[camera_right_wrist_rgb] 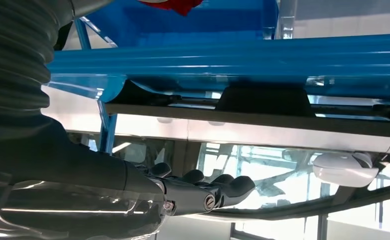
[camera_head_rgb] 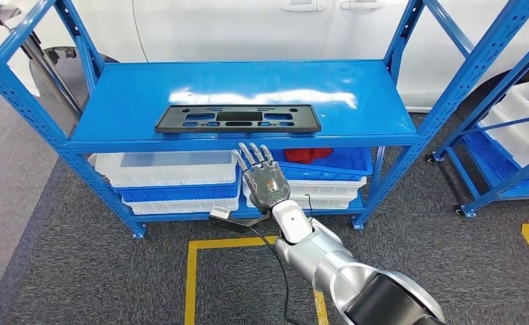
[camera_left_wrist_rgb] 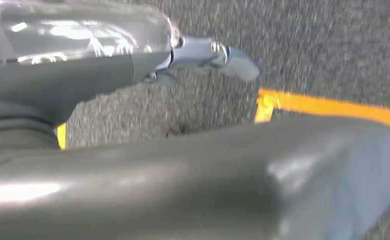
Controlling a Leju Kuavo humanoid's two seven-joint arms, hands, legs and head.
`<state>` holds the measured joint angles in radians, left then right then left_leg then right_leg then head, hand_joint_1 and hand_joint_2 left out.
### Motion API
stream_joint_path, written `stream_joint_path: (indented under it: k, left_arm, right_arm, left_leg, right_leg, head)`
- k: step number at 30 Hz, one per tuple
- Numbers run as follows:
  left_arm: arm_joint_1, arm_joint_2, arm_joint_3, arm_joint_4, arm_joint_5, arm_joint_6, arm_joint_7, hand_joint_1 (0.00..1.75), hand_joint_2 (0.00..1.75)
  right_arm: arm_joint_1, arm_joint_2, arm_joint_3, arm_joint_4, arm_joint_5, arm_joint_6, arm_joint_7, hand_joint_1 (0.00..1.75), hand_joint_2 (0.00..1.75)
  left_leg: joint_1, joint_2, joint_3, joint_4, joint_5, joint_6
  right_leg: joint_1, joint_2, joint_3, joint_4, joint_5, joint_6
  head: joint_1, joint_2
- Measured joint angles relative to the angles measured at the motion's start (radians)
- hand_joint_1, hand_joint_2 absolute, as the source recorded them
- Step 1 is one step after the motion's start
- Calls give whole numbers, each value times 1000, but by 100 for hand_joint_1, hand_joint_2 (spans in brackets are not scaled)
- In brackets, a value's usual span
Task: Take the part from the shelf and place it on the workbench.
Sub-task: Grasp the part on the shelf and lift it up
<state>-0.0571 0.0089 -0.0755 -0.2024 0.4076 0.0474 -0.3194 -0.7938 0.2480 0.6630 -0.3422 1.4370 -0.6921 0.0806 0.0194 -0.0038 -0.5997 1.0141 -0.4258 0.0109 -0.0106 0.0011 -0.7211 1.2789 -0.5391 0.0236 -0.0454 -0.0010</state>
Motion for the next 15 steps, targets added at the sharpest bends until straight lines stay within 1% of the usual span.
stream_joint_path:
  k: [2,3,4,5,6,7,8,9,10,12,13,14,15]
  left_arm:
    - [-1,0,0,0,0,0,-3,0,0]
    - [-1,0,0,0,1,0,-4,0,0]
    - [-1,0,0,0,2,0,-6,0,0]
    - [-1,0,0,0,2,0,-7,0,0]
    - [-1,0,1,0,3,0,-7,0,0]
    - [-1,0,1,0,3,0,-8,0,0]
    - [-1,0,1,0,3,0,-8,0,0]
    - [-1,0,1,0,3,0,-9,0,0]
    - [-1,0,1,0,3,0,-9,0,0]
    - [0,0,1,0,3,0,-9,0,0]
    - [1,0,1,0,3,-1,-9,0,0]
    - [2,1,2,0,3,0,-10,0,0]
    - [3,1,2,0,3,0,-10,0,0]
  right_arm:
    - [-3,1,0,1,0,0,-1,0,175]
    - [-4,2,0,1,0,-1,-1,0,175]
    - [-5,4,0,1,0,-1,-2,0,175]
    - [-6,5,0,1,0,-1,-2,0,175]
    - [-6,6,0,1,0,-1,-2,0,175]
    - [-6,6,0,1,0,-1,-3,0,175]
    - [-6,8,0,1,0,-1,-3,0,175]
    - [-7,10,0,0,1,-1,-3,0,175]
    - [-7,13,0,0,1,-2,-3,0,175]
    - [-6,17,0,1,3,-1,-3,0,175]
    - [-4,18,0,2,3,-1,-3,0,175]
    - [-3,19,0,3,3,-1,-3,0,175]
    - [-2,19,0,4,3,-1,-4,0,175]
  left_leg:
    - [0,-1,2,1,-1,-4]
    - [-2,-1,2,3,-2,-8]
    - [-3,-1,2,3,-3,-13]
    - [-4,-1,1,2,-3,-20]
    - [-4,-2,2,0,-2,-27]
    - [-3,-1,2,-2,-1,-33]
    - [-2,-1,1,2,-7,-39]
    - [-1,-1,-8,22,-21,-43]
    - [0,-1,-26,64,-47,-46]
    - [1,0,-86,199,-113,-51]
    - [1,0,-115,259,-133,-52]
    - [1,0,-129,287,-135,-52]
    - [1,0,-125,277,-118,-50]
  right_leg:
    - [-2,0,65,-135,67,-5]
    - [-1,0,94,-196,88,-8]
    - [2,0,112,-236,98,-12]
    - [5,1,117,-250,97,-16]
    - [8,2,117,-252,97,-21]
    - [7,3,117,-255,99,-27]
    - [6,3,120,-260,102,-34]
    - [5,2,122,-265,105,-41]
    - [4,1,124,-269,106,-47]
    - [8,0,126,-269,105,-55]
    - [11,0,126,-269,104,-57]
    - [14,0,127,-268,104,-59]
    - [17,1,127,-267,102,-60]
  head:
    - [0,0]
    - [0,0]
    - [0,0]
    - [0,0]
    - [0,0]
    - [0,0]
    - [0,0]
    - [0,0]
    - [0,0]
    - [0,0]
    - [0,0]
    - [0,0]
    - [0,0]
